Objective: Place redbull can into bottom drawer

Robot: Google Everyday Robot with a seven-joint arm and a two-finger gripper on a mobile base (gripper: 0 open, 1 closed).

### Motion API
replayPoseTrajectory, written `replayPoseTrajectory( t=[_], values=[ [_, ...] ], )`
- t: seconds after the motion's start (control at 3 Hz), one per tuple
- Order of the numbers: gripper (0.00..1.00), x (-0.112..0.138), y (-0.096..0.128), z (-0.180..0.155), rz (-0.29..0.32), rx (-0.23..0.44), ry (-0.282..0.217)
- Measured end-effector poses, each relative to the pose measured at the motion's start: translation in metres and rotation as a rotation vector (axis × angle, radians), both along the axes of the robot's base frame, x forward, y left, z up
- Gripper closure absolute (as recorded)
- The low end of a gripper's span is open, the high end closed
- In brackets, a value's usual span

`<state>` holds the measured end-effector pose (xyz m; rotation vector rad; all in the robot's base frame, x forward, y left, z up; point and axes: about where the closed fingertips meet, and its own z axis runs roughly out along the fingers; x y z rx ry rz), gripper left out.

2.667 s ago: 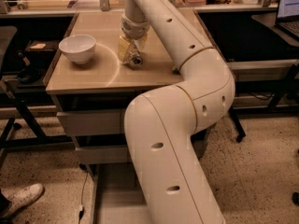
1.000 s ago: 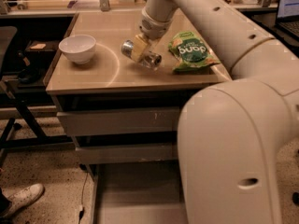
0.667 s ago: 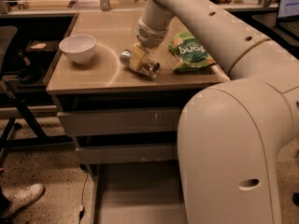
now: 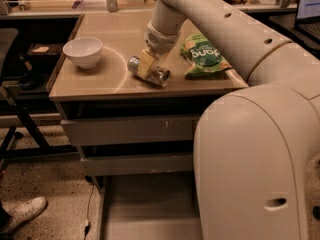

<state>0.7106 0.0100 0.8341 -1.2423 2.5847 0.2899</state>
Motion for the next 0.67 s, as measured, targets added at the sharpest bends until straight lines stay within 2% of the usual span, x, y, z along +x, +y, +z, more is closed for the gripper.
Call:
replayPoseTrajectory(
  t=[0.33,0.67],
  values=[
    [1.00,-0.027,-0.010,0.013,-0.093,0.033,-0.008],
    [1.00,-0.070,-0.021,0.022,-0.225,0.086,-0.001]
  ],
)
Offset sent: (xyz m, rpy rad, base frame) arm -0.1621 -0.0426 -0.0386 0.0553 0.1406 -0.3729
